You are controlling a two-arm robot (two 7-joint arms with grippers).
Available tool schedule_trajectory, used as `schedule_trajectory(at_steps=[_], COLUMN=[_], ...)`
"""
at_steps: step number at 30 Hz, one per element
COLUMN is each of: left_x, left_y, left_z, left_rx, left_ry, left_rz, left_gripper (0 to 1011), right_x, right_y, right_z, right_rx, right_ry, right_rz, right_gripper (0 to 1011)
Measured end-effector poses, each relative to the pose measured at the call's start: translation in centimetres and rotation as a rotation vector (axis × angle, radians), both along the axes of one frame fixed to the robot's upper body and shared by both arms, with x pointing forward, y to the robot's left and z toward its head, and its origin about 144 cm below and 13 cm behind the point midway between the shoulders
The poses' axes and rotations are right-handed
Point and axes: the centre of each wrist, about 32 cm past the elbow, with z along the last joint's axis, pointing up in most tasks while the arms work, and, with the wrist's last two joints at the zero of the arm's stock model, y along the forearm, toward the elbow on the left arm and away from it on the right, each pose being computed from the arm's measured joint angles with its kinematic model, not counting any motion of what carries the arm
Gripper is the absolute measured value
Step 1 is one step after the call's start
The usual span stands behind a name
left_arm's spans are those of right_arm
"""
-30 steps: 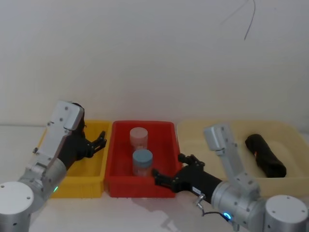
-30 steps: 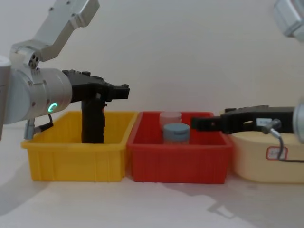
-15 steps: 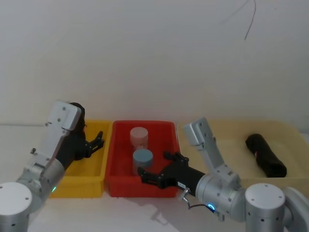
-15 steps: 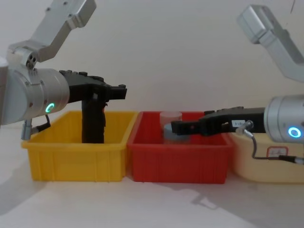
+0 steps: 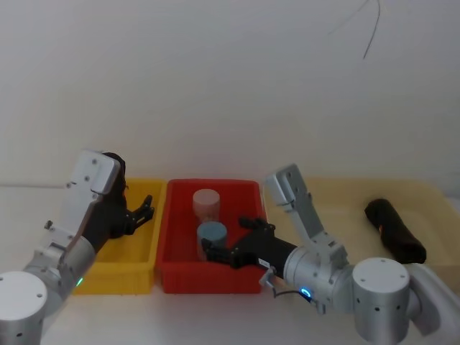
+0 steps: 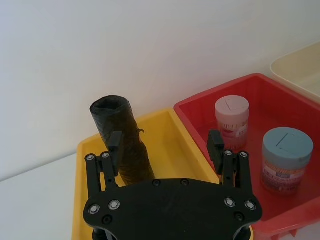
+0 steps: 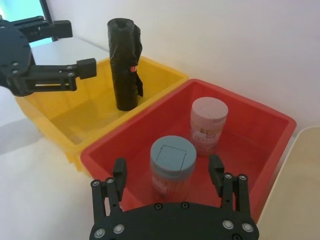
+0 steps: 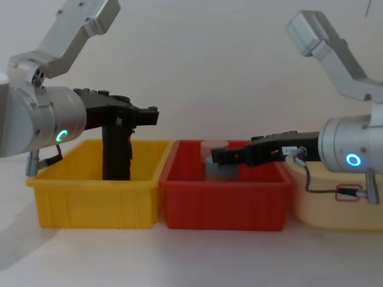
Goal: Pick up the garbage bag with the one hand and transfer it to the other hand.
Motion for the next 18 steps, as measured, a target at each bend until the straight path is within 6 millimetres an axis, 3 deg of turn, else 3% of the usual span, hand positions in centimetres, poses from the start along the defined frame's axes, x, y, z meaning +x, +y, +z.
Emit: schedule_trajectory(at_steps=[18], left_x=[0.0], left_y=[0.0], left_z=[0.0], left_rx=[-0.001], left_ry=[0.0], left_rz=[0.001], left_gripper=[1001], right_x=[2.3], right_y=[0.1], right_z=[-0.7], right_rx=[-0.001], right_ry=[0.024], right_rz=[-0.016], right_gripper=[1000])
